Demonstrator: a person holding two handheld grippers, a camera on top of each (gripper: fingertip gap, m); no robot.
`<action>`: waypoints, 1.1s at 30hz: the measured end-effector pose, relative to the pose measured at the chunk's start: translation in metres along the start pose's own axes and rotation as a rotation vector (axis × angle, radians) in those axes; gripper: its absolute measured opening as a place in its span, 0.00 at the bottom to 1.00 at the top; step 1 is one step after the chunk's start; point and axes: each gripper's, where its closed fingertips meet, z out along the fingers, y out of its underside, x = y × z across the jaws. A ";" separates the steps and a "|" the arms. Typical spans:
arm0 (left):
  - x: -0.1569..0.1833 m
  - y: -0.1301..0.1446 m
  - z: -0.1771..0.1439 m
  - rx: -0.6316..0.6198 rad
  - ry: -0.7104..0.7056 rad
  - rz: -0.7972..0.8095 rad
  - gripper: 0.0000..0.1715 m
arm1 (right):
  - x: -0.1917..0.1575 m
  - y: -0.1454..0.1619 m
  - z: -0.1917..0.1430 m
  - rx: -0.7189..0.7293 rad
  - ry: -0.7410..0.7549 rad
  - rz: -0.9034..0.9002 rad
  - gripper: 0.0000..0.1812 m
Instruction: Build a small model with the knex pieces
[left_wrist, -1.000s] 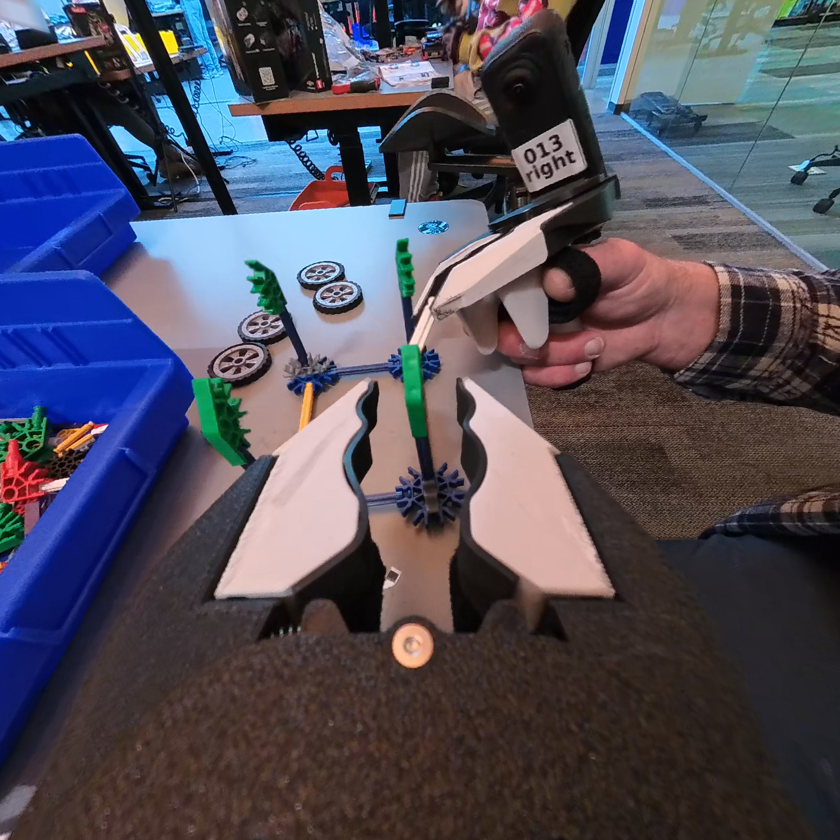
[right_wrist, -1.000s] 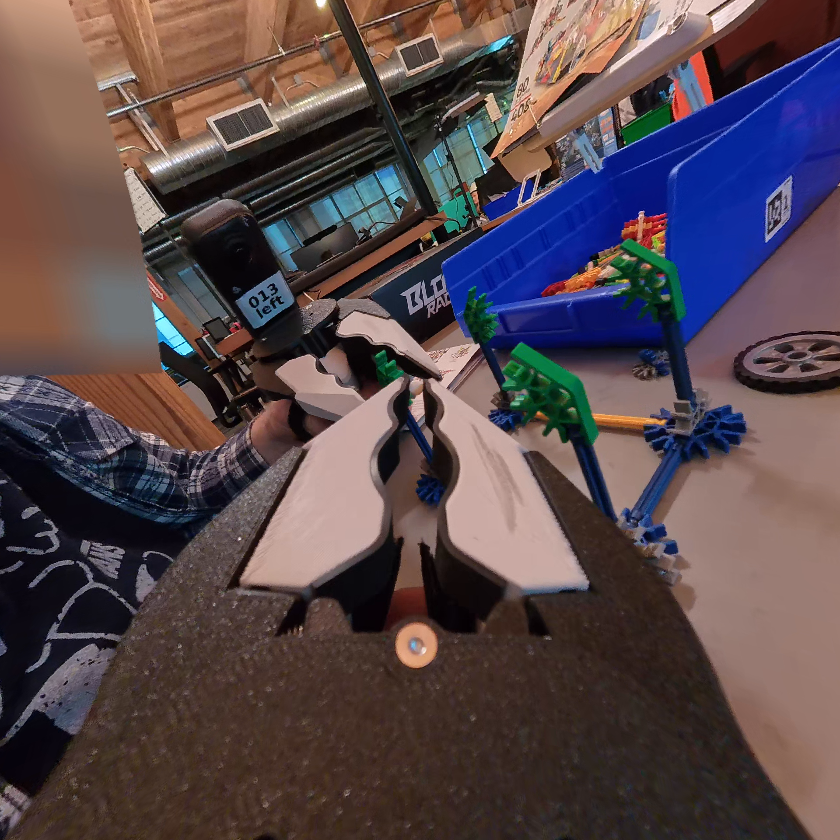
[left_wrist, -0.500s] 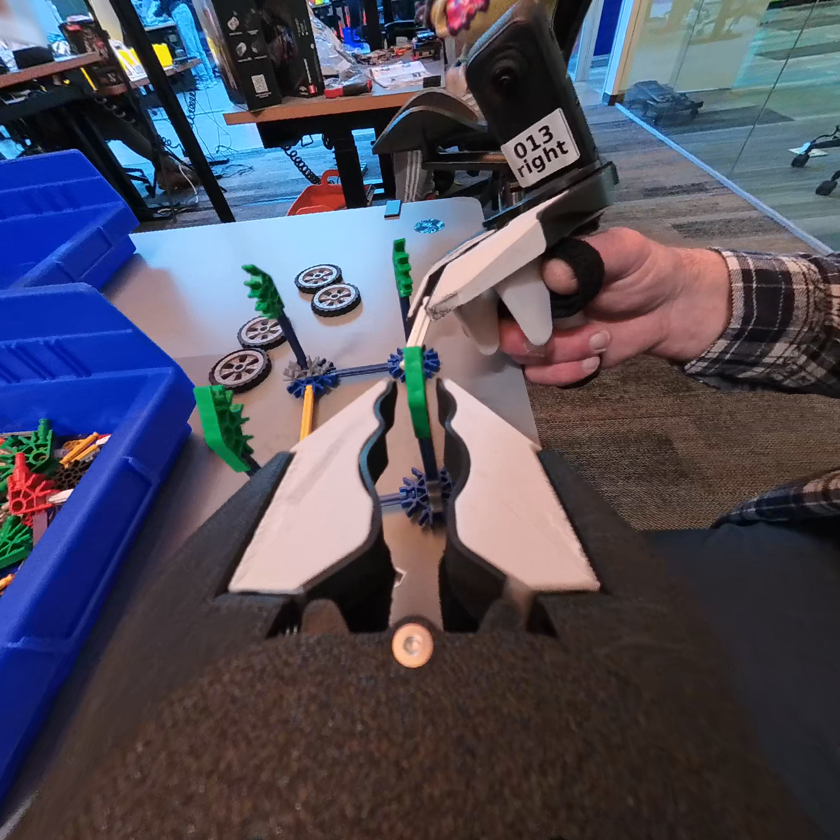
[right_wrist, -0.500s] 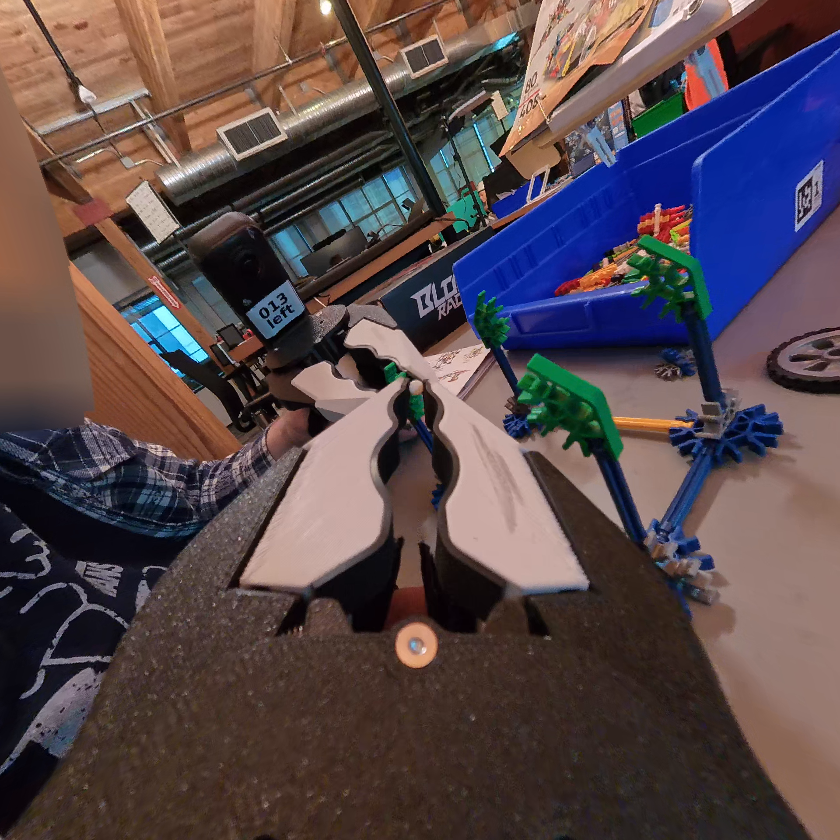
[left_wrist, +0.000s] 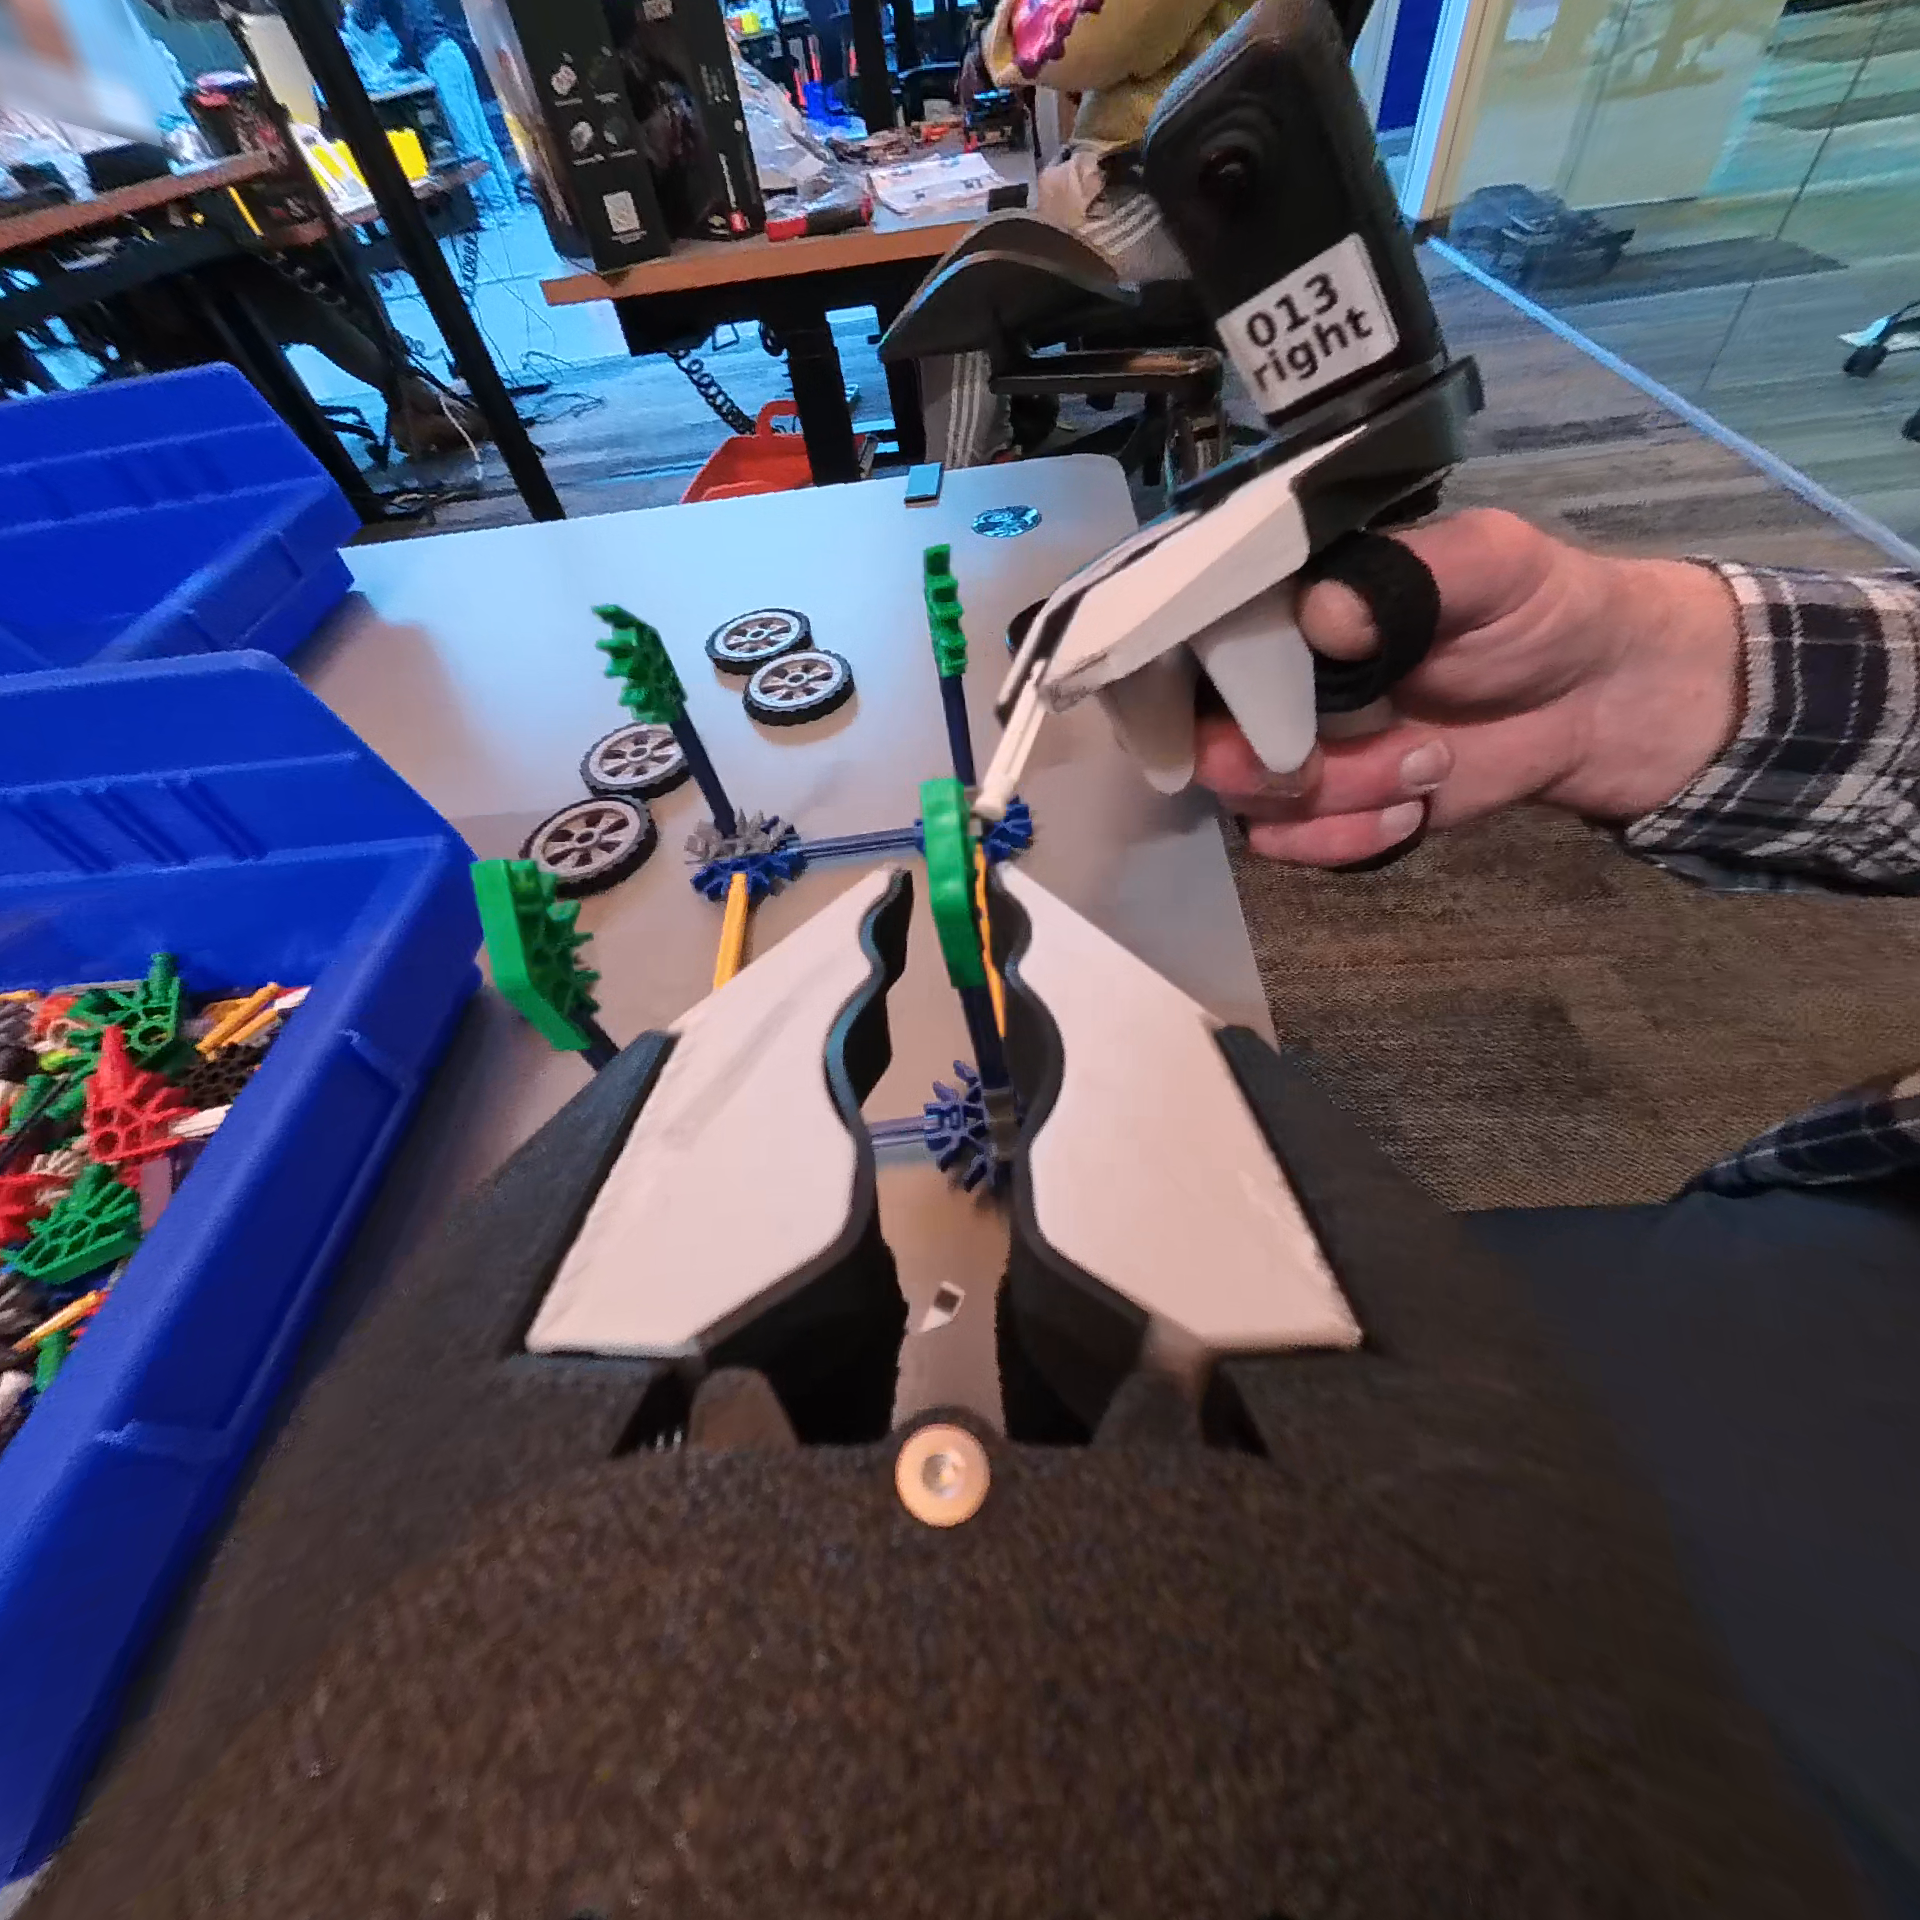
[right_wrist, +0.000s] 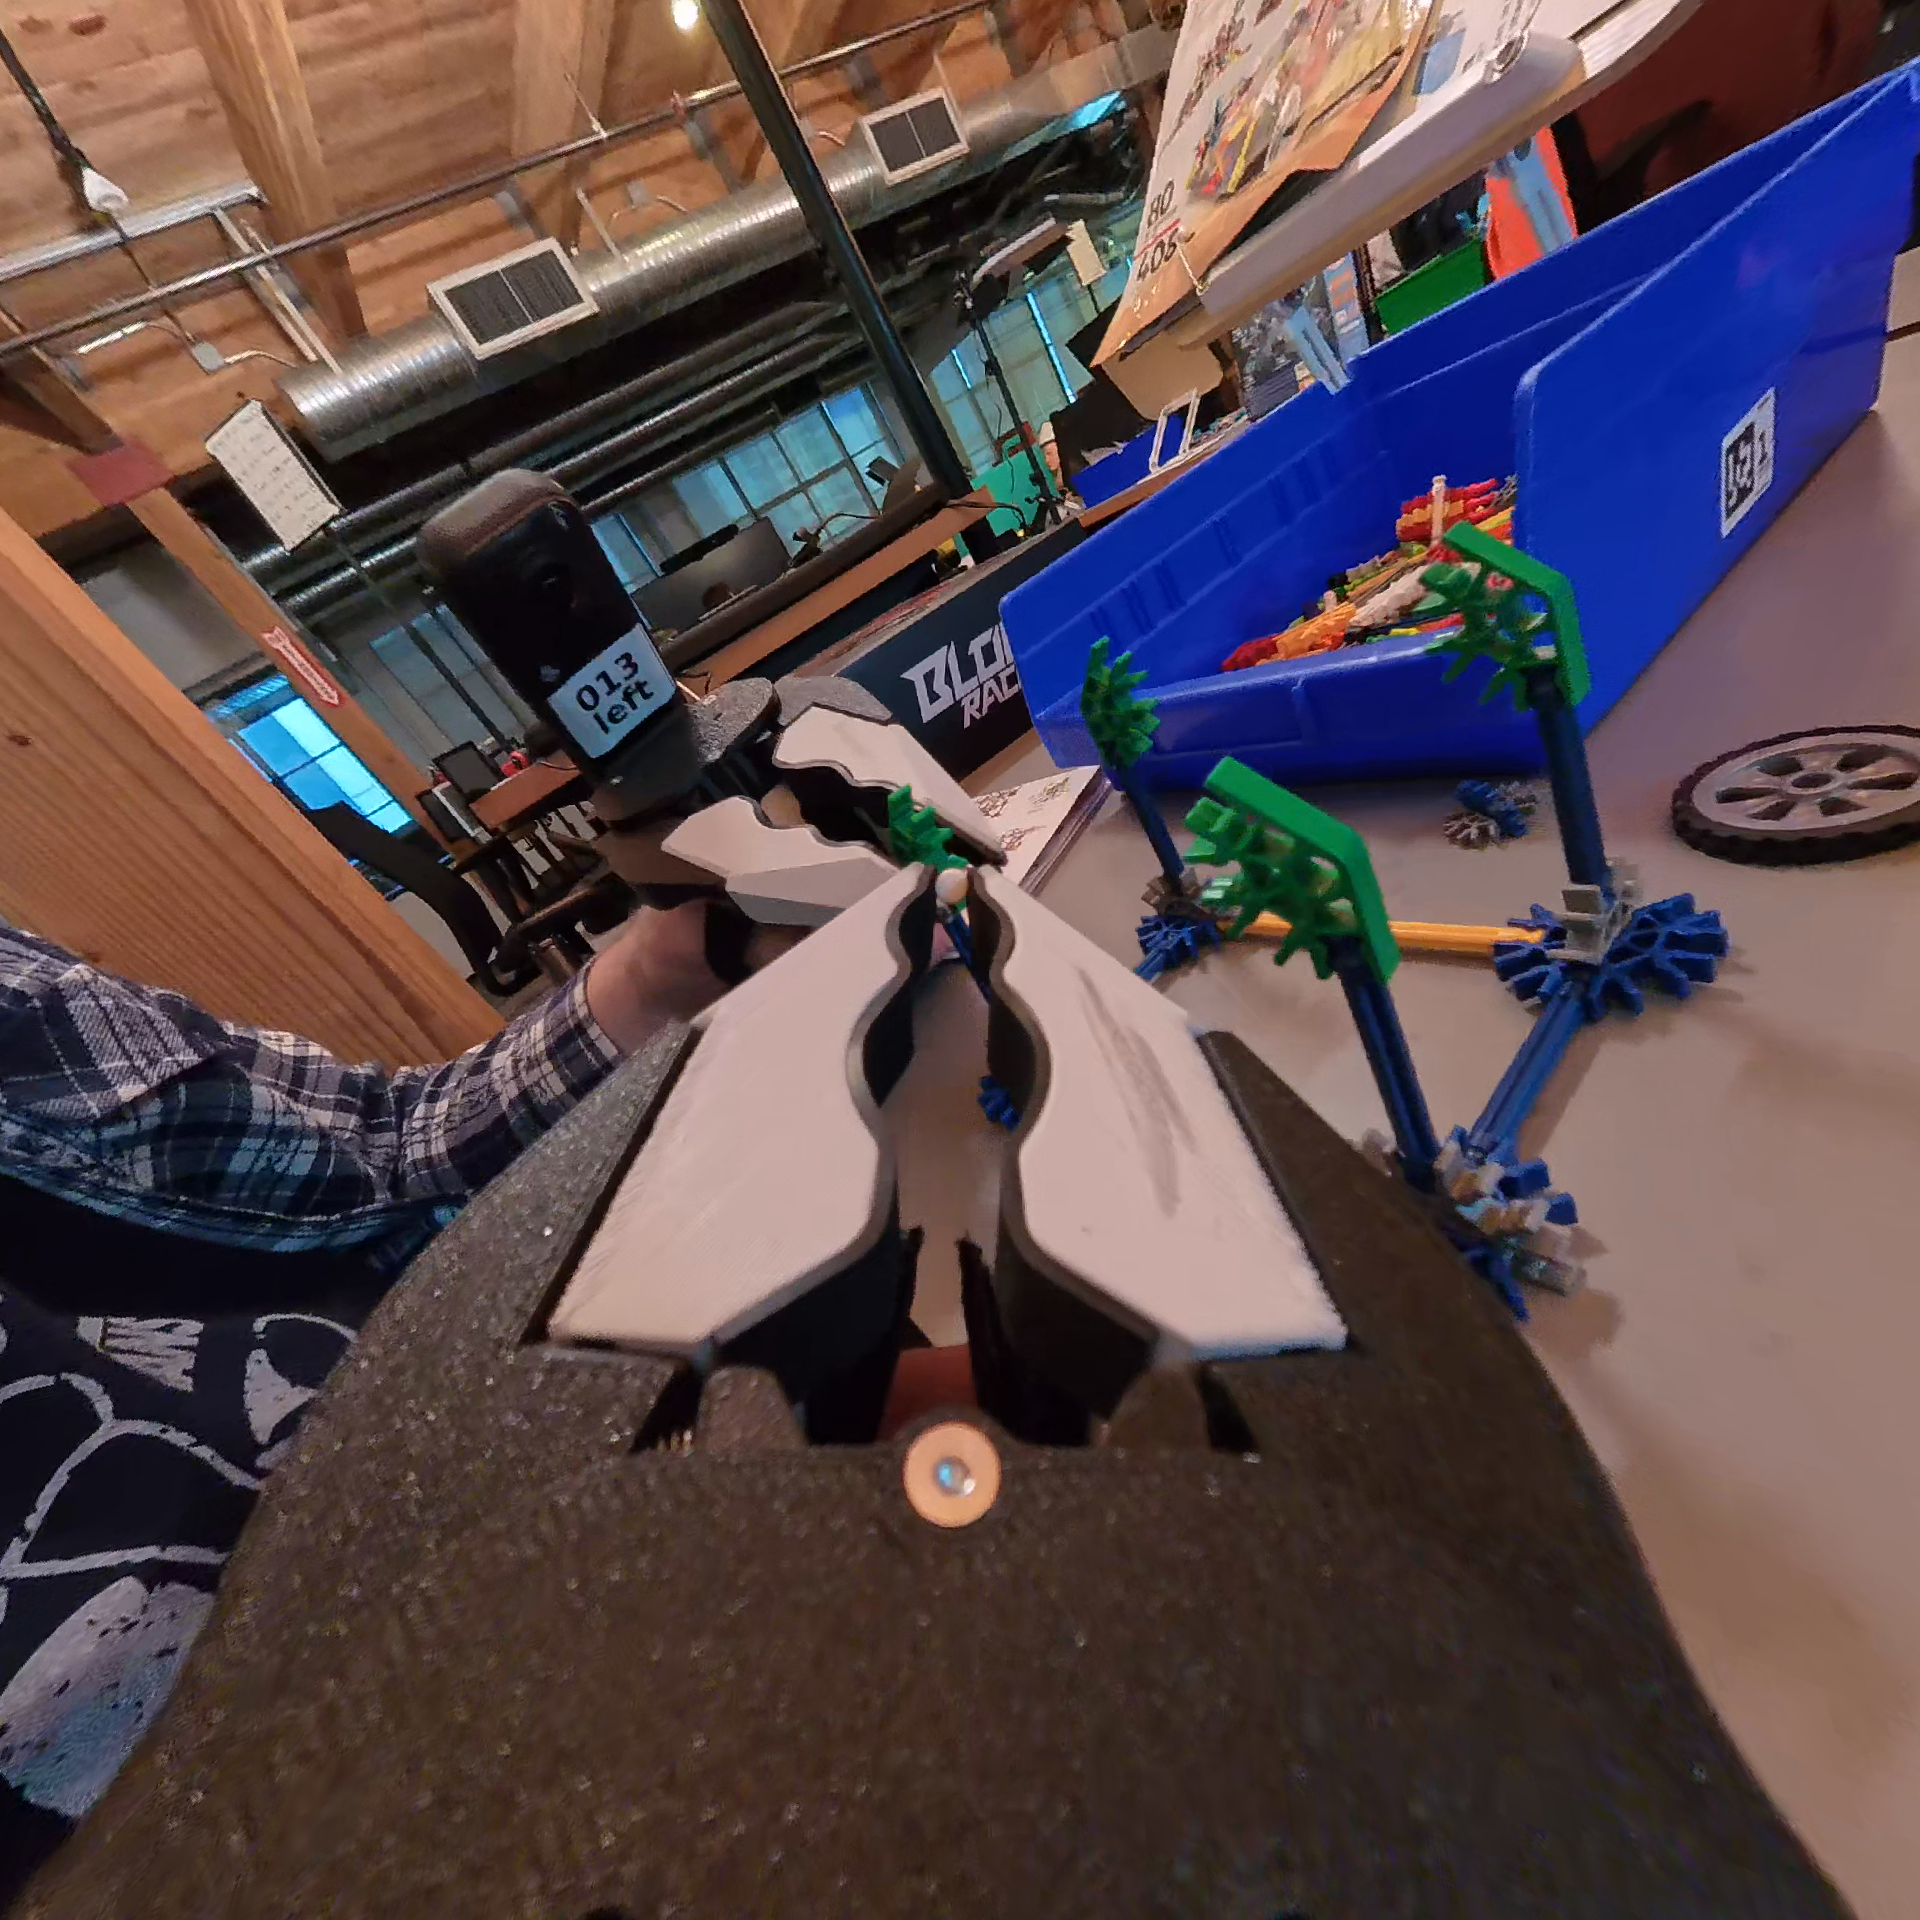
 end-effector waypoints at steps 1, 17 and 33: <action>-0.002 0.003 0.000 -0.010 -0.006 -0.012 0.08 | -0.001 -0.001 -0.002 0.000 0.001 -0.005 0.02; -0.006 0.005 0.002 -0.019 -0.021 -0.022 0.13 | -0.001 0.006 0.010 -0.044 0.007 0.029 0.02; -0.006 0.001 0.007 -0.002 -0.018 -0.014 0.11 | 0.005 0.001 0.016 -0.008 -0.028 0.143 0.02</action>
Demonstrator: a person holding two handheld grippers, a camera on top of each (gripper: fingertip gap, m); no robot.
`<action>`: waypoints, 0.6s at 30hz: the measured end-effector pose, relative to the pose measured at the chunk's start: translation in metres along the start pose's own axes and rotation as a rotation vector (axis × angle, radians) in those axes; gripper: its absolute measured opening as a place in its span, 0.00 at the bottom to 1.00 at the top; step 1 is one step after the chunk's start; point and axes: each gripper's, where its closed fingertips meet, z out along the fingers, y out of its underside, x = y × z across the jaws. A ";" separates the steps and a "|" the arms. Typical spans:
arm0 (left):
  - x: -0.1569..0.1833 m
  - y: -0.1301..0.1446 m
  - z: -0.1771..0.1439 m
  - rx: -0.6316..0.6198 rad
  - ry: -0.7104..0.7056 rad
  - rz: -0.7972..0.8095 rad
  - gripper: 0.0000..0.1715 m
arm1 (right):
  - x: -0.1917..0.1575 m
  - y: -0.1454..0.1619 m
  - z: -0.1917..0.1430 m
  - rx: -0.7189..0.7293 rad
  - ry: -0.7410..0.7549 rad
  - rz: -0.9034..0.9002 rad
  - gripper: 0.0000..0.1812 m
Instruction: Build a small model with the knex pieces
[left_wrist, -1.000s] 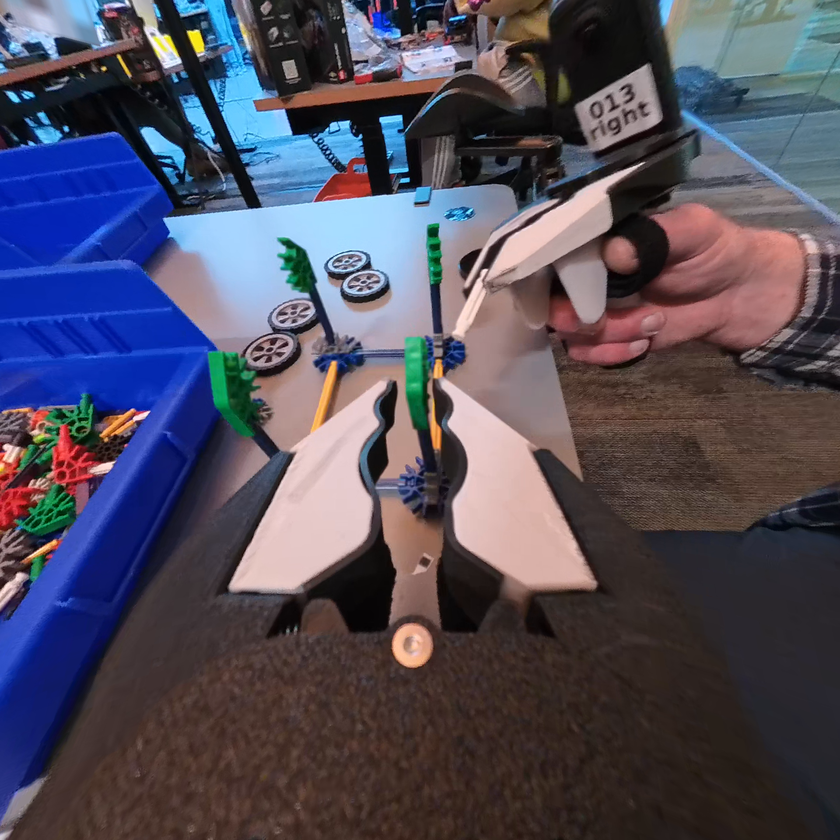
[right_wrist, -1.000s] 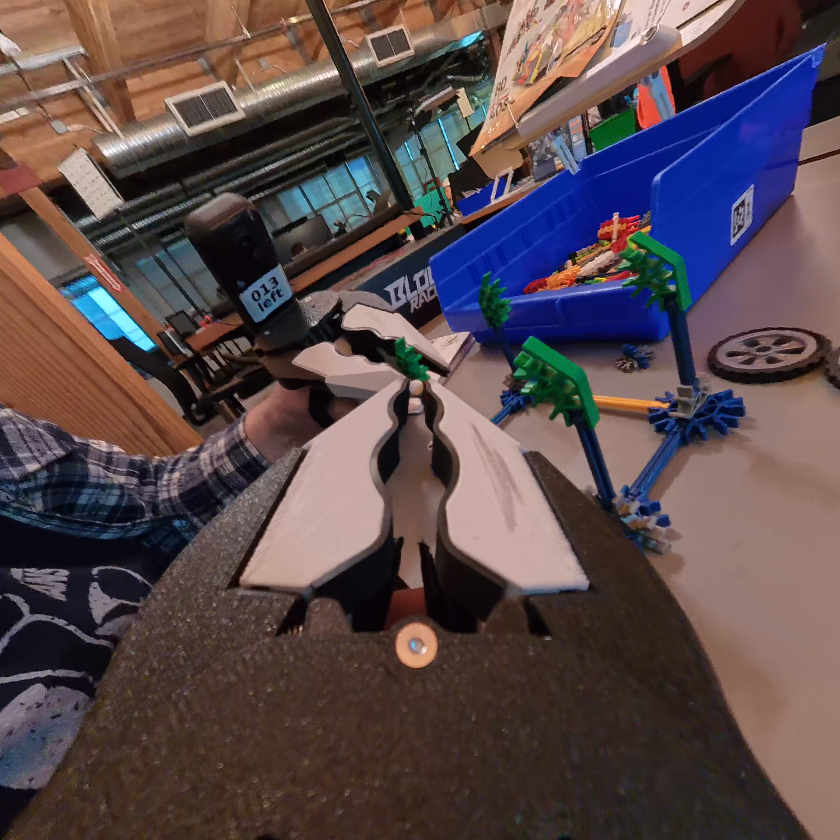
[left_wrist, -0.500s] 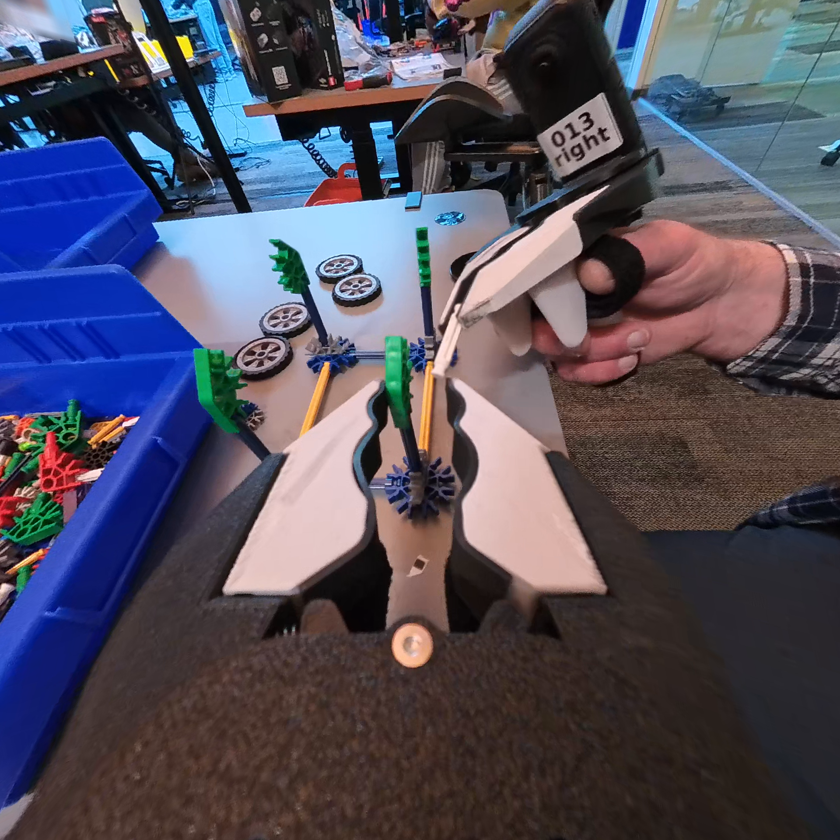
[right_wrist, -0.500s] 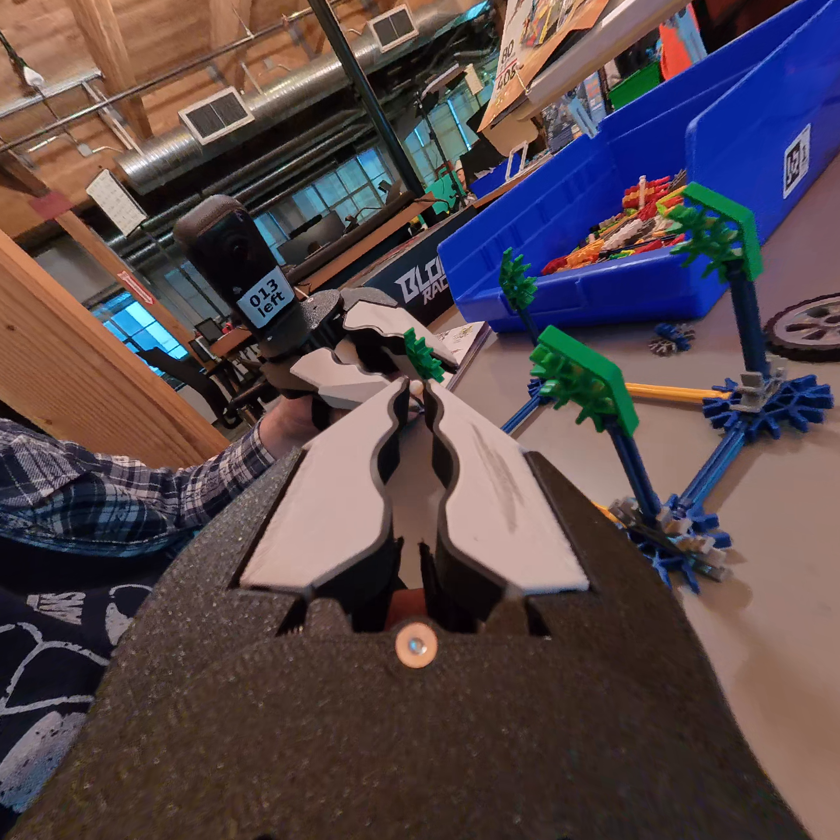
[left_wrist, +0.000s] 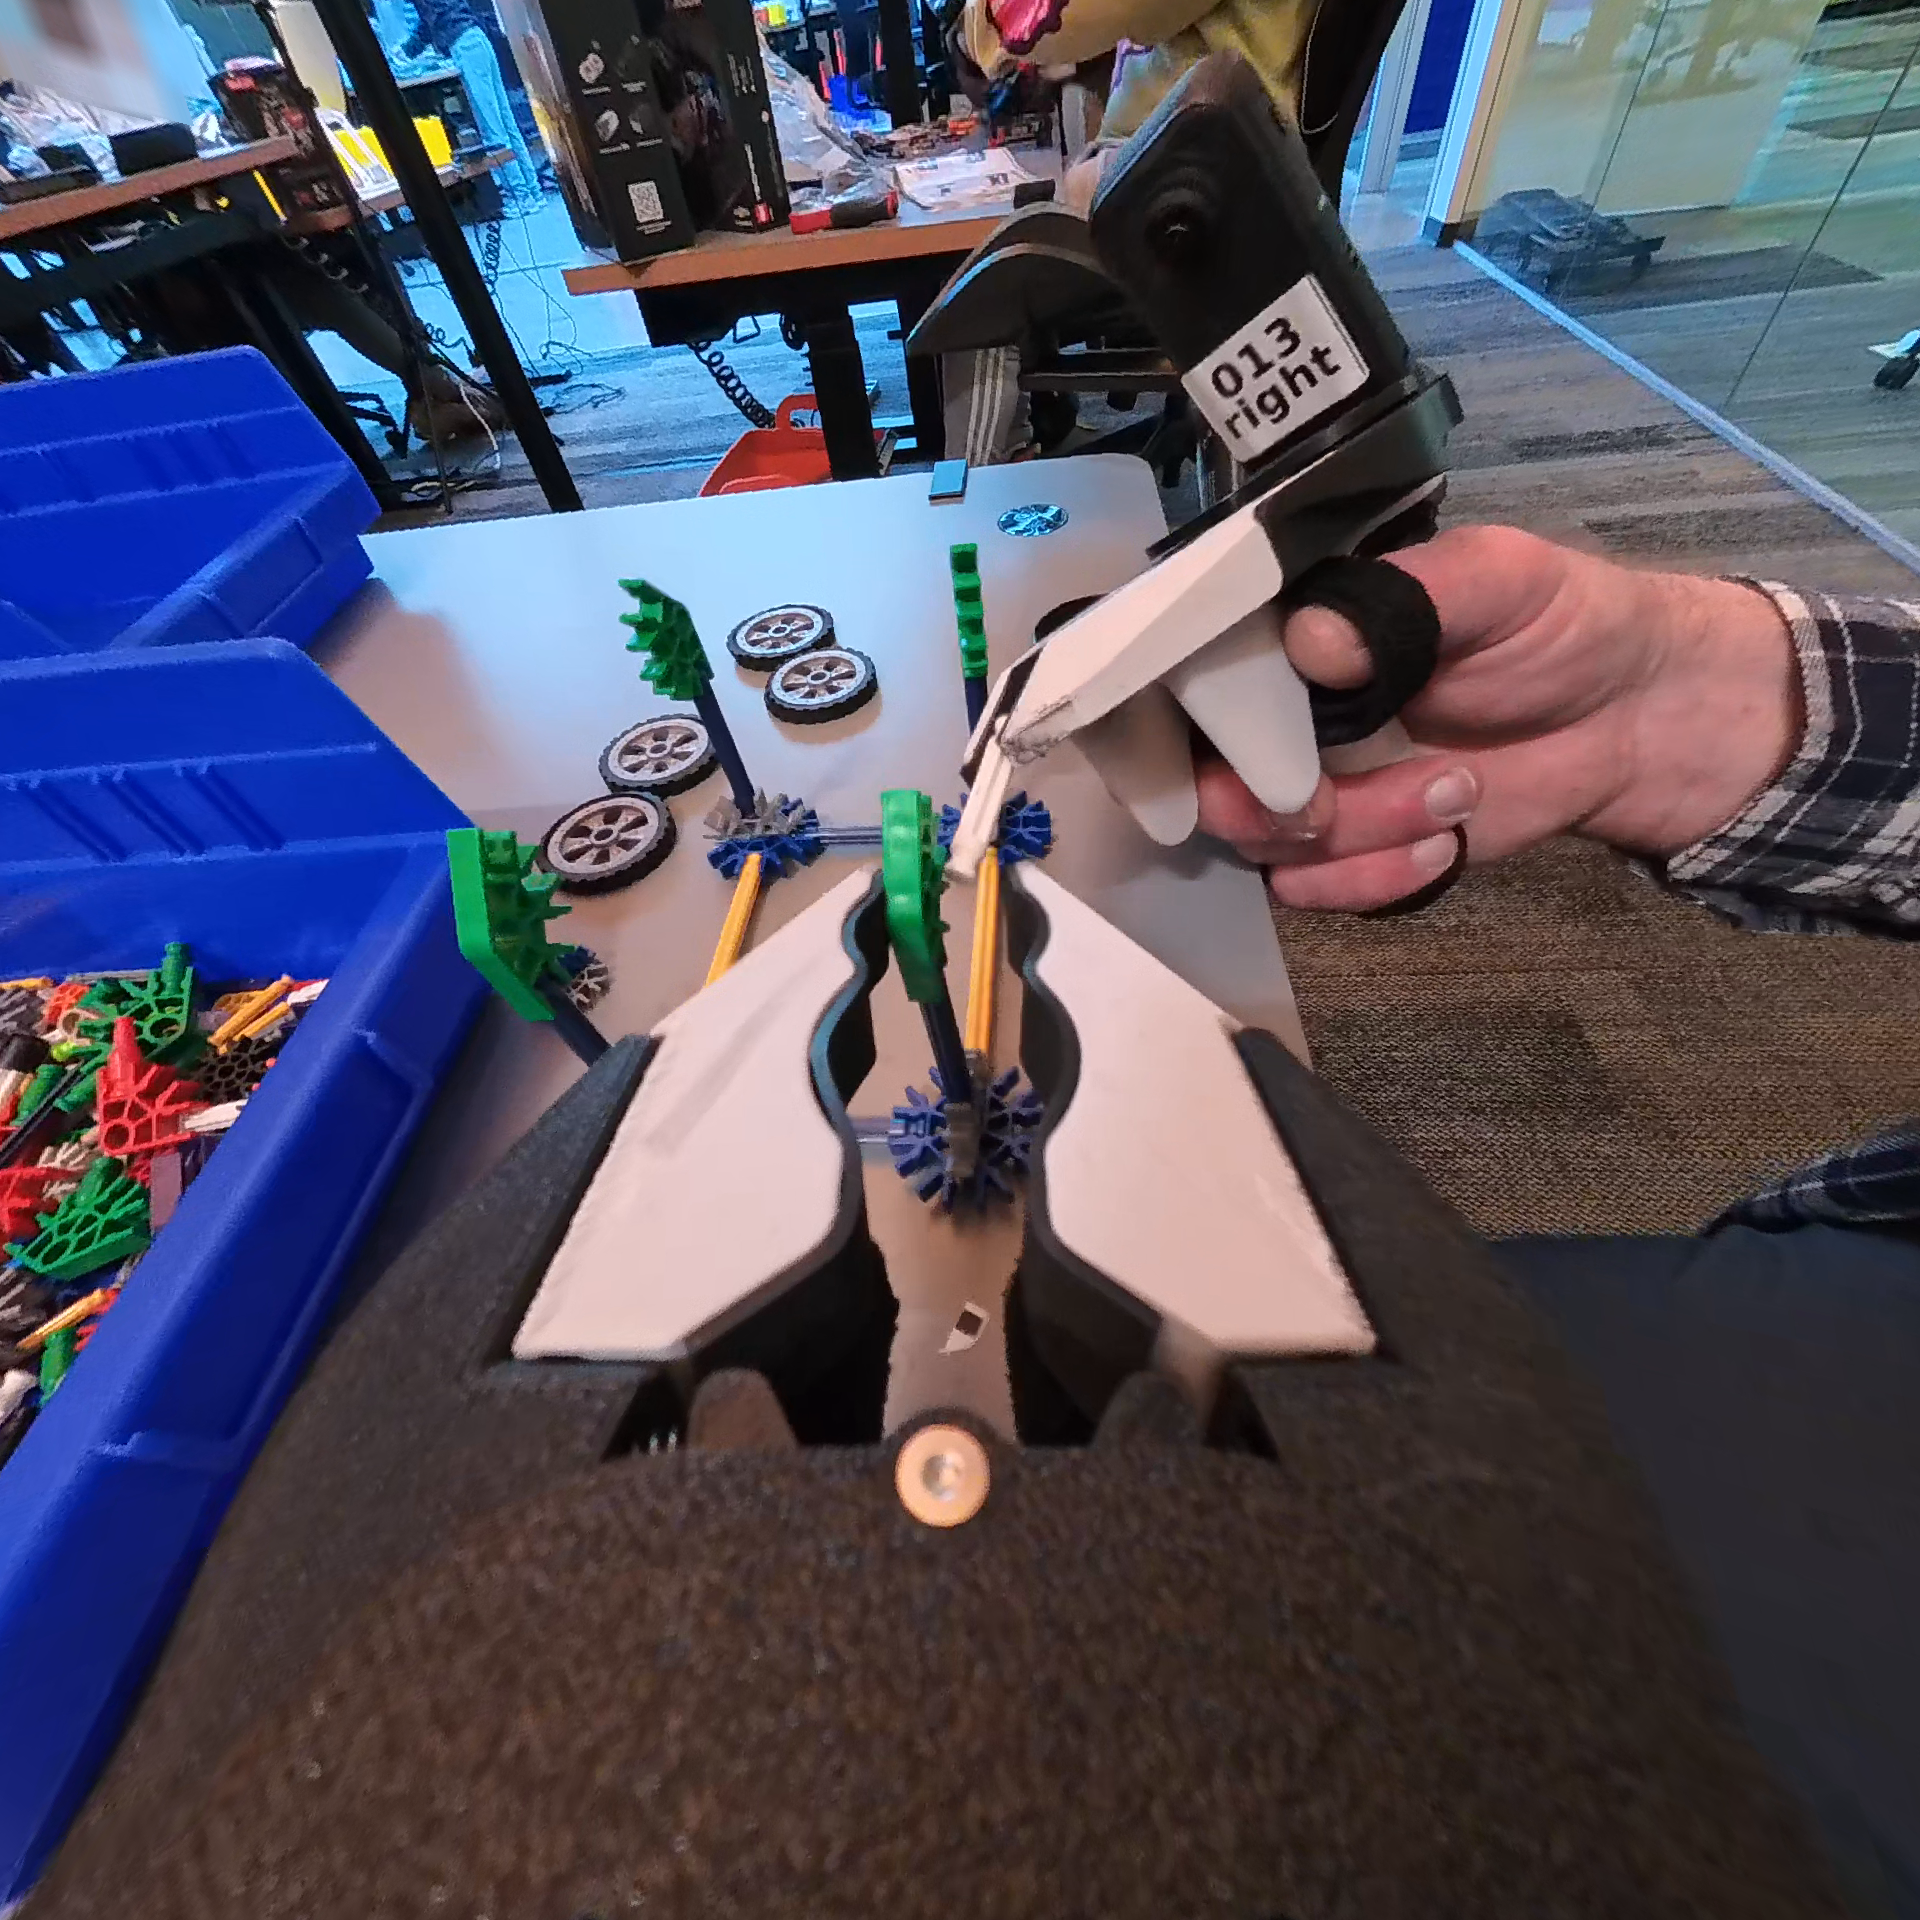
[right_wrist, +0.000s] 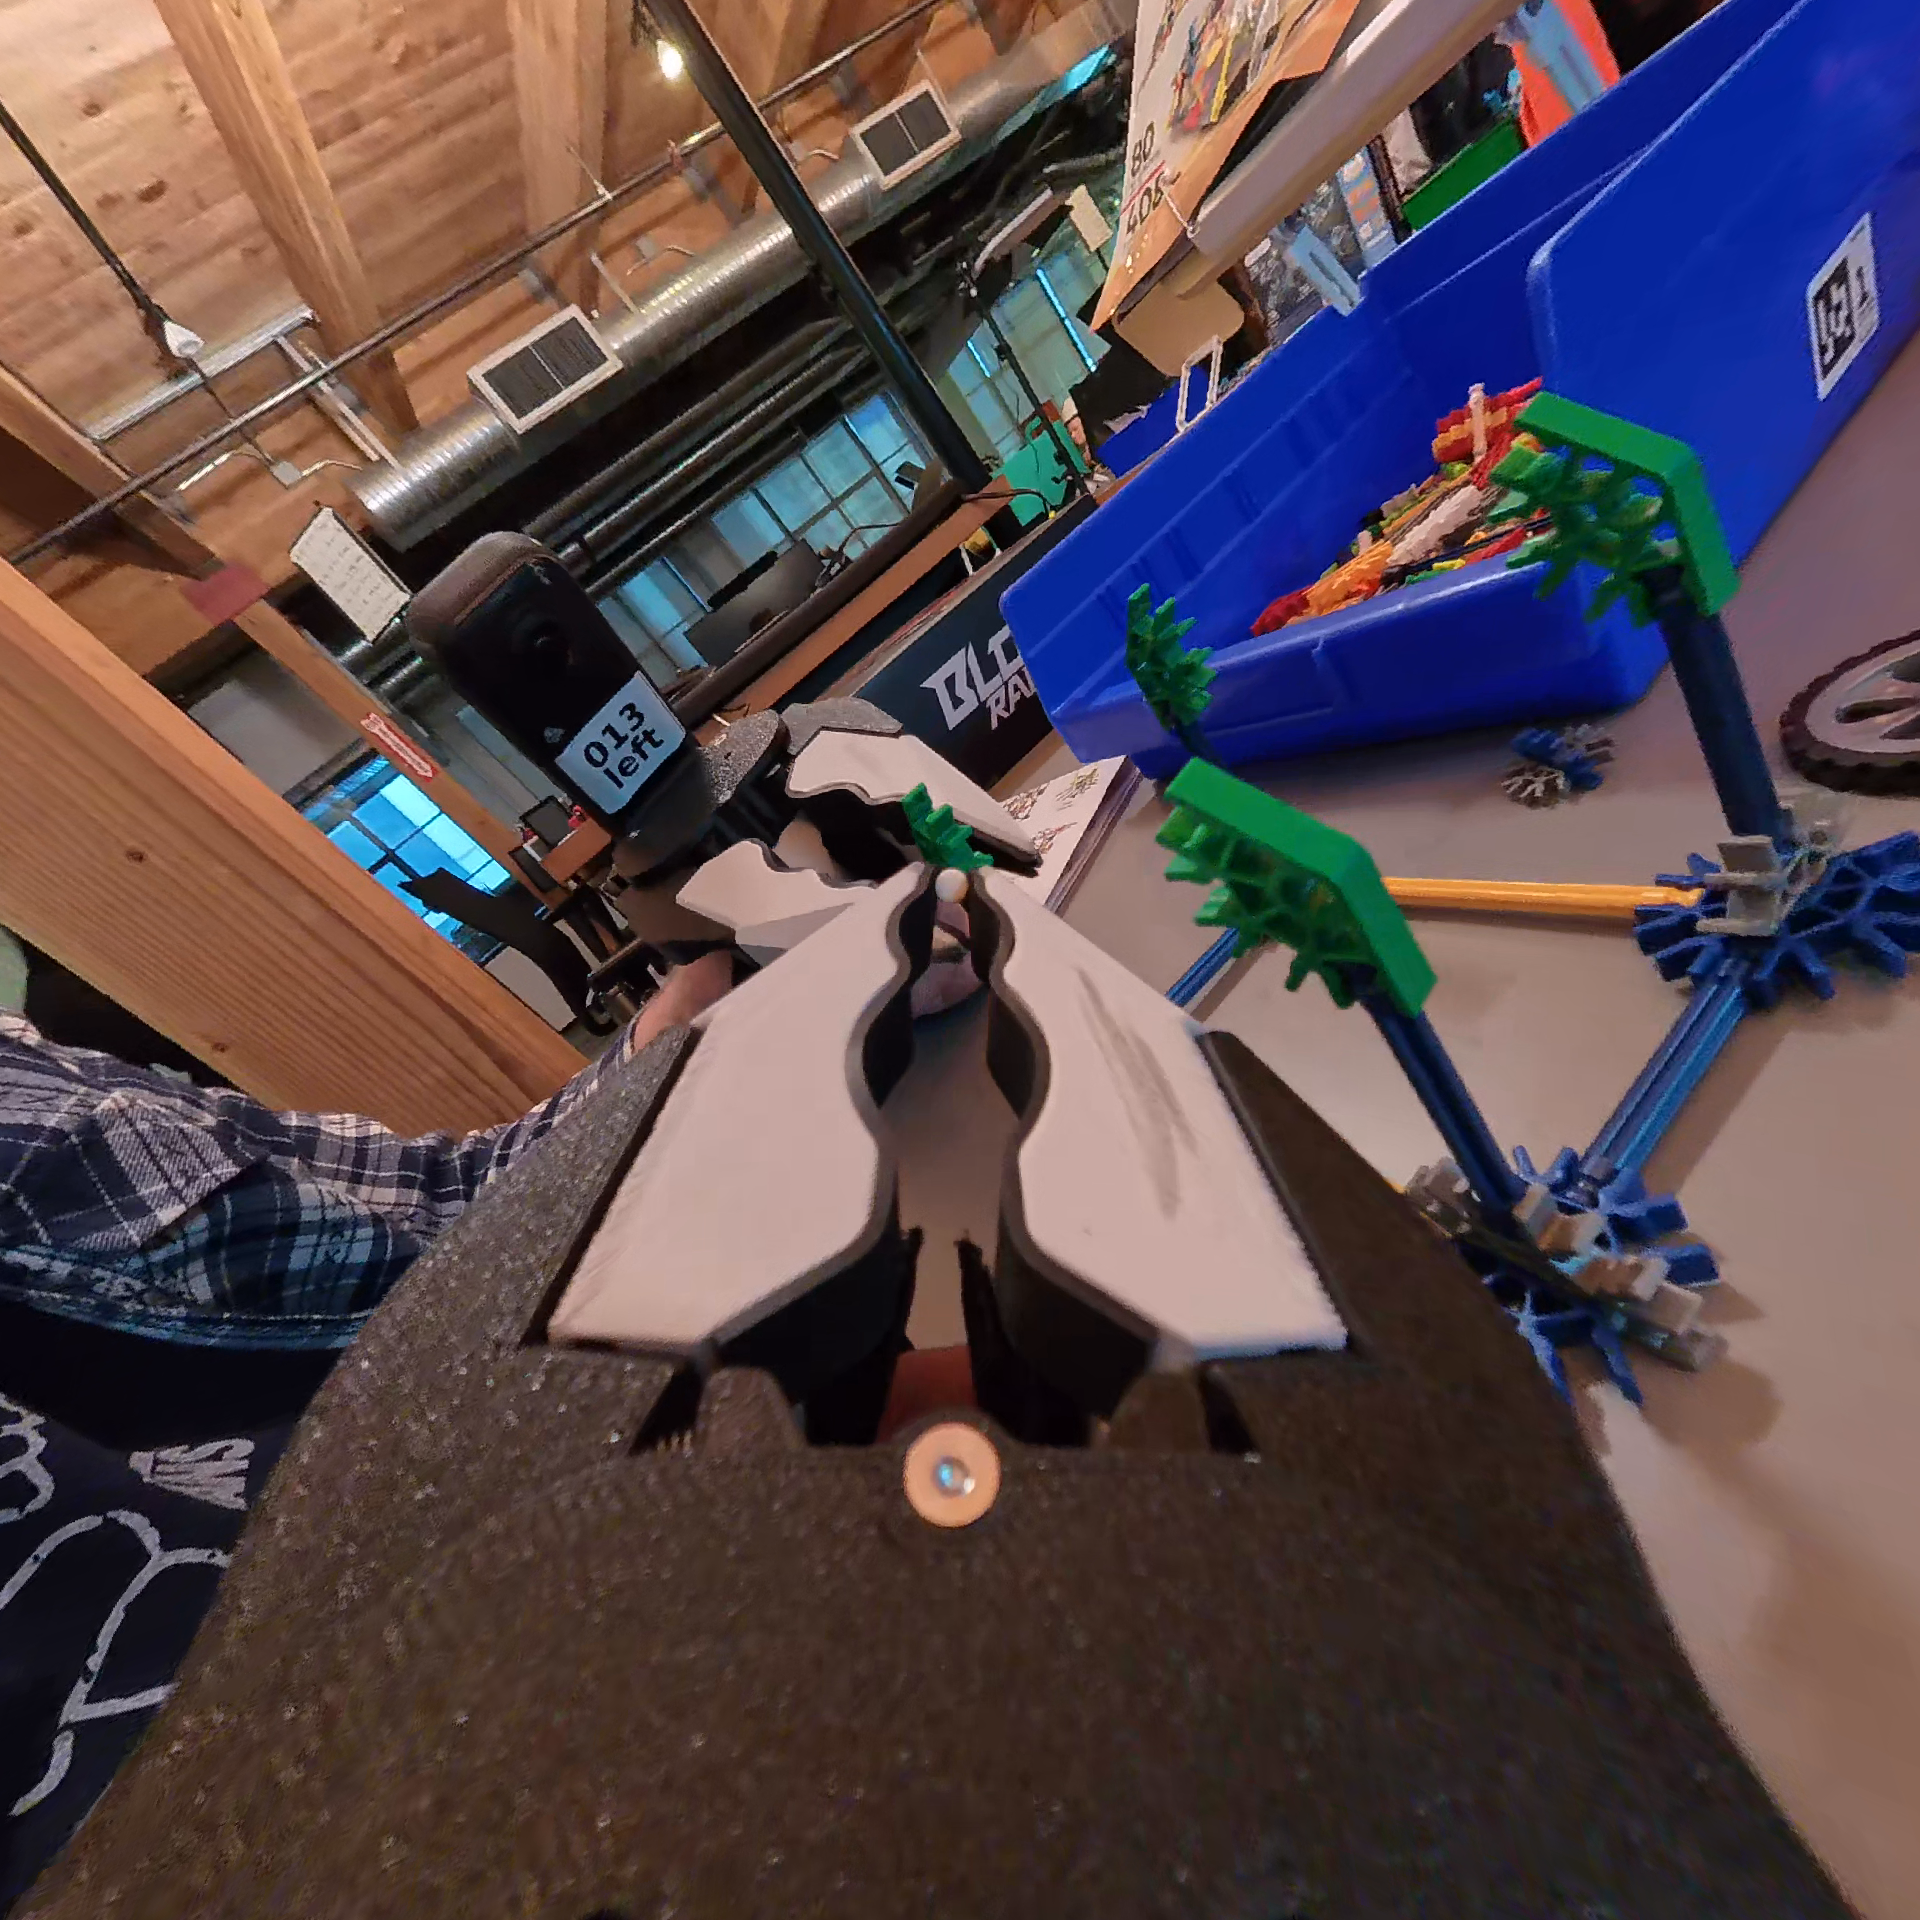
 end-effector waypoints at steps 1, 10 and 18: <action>0.000 0.000 0.000 0.001 0.002 0.000 0.11 | -0.001 -0.001 0.000 0.004 -0.007 0.005 0.02; -0.001 -0.001 0.001 0.005 -0.004 0.005 0.08 | -0.002 -0.001 0.004 0.012 -0.028 0.048 0.02; -0.003 -0.002 0.001 0.016 -0.012 0.000 0.08 | 0.002 -0.004 0.003 0.036 -0.019 0.081 0.02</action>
